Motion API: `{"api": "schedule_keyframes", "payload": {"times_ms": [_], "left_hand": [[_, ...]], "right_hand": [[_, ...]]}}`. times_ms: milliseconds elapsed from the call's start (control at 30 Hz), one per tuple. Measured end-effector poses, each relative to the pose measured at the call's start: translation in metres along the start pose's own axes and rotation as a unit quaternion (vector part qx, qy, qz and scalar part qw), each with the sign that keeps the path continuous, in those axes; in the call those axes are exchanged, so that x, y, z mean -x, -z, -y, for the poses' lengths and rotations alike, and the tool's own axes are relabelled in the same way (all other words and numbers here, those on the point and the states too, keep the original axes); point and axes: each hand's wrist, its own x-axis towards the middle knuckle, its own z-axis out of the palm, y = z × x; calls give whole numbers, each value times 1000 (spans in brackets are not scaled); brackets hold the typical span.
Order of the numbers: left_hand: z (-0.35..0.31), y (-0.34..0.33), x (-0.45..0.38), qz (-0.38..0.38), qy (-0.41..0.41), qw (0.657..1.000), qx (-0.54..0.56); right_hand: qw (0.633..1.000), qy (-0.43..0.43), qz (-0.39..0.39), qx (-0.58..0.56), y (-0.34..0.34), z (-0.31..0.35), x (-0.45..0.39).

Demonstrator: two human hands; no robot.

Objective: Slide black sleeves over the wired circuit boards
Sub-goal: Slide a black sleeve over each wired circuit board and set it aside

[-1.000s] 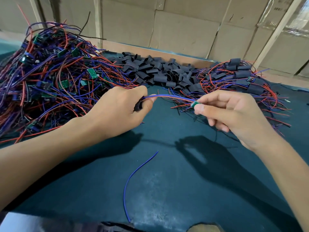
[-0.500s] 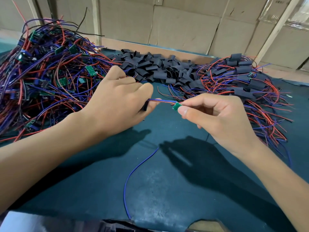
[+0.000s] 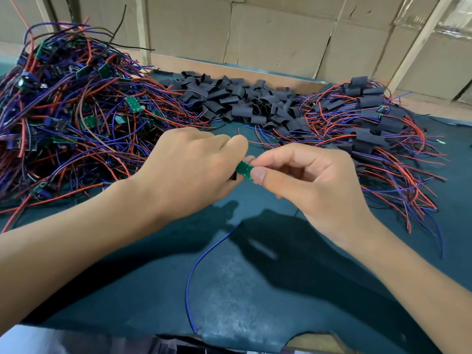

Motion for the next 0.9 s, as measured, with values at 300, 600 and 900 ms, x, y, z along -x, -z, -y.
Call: {"api": "schedule_keyframes", "payload": {"times_ms": [300, 600, 900], "left_hand": [[-5, 2, 0, 27, 22, 999, 1], [-7, 3, 0, 39, 4, 998, 56], [-12, -1, -1, 76, 62, 993, 69]], "right_hand": [[996, -67, 5, -66, -2, 7, -2], [999, -38, 19, -28, 0, 10, -1], [999, -22, -8, 30, -5, 7, 0]]}}
